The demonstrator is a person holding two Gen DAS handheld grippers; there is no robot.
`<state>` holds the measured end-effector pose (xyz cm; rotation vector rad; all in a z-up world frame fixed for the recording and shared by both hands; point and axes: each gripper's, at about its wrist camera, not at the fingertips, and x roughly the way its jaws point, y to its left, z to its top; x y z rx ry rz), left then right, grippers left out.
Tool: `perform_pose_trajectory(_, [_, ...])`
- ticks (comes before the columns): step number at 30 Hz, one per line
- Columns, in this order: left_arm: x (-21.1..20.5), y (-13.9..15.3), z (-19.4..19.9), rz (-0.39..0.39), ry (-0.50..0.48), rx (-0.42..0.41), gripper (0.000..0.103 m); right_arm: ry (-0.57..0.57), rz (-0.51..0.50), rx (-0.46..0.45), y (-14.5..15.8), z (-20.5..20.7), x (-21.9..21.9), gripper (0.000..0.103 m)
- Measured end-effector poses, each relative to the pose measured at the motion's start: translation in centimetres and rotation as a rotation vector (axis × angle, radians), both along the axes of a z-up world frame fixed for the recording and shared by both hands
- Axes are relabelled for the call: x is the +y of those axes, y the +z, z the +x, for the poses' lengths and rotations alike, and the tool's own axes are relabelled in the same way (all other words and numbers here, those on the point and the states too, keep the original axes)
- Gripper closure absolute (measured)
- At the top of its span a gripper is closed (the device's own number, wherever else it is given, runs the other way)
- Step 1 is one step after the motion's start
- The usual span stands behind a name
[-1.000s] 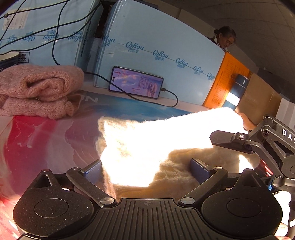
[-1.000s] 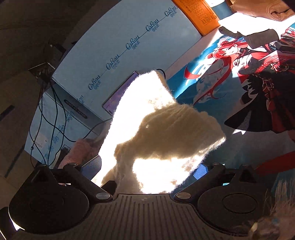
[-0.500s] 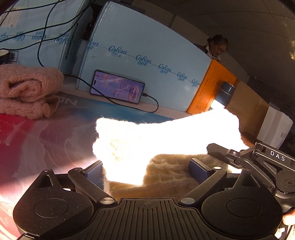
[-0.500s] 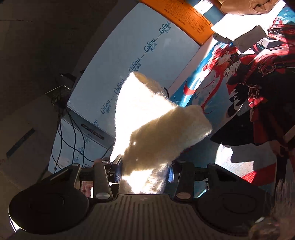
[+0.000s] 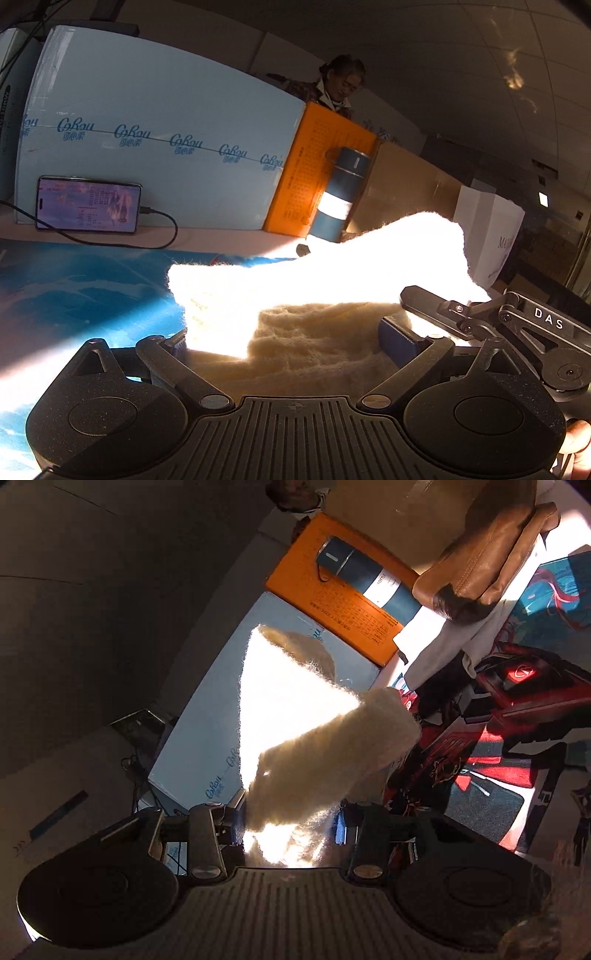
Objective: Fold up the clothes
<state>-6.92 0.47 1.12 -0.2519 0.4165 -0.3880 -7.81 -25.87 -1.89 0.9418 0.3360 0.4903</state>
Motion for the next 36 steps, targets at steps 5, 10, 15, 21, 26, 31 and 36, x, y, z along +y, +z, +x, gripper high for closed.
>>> perform_pose_trajectory(5, [-4.8,0.5,2.8,0.004,-0.110,-0.017,0.005,-0.134,-0.018,-0.002,0.0,-0.2,-4.5,0.063])
perform_pose_trajectory(10, [-10.8,-0.5,5.3,0.047,-0.250,0.026,0.005,-0.297,-0.072,0.025,-0.4,-1.0,-9.0,0.063])
perform_pose_trajectory(15, [-17.1,-2.0,6.3,0.140,-0.384,0.058,0.005,-0.448,-0.122,0.060,-0.9,-1.6,-13.2,0.064])
perform_pose_trajectory(21, [-22.2,-3.4,8.4,0.207,-0.440,0.097,0.004,-0.564,-0.213,0.123,-1.2,-0.6,-15.4,0.063])
perform_pose_trajectory(26, [-23.4,-3.8,9.0,0.216,-0.439,0.110,0.004,-0.601,-0.267,0.178,-1.3,0.6,-16.1,0.059])
perform_pose_trajectory(31, [-22.2,-3.3,8.1,0.199,-0.427,0.076,0.004,-0.677,-0.353,0.210,-1.0,0.7,-16.1,0.025])
perform_pose_trajectory(36, [-20.2,-2.4,7.1,0.203,-0.413,0.034,0.004,-0.861,-0.447,0.238,0.3,-0.5,-15.0,0.007])
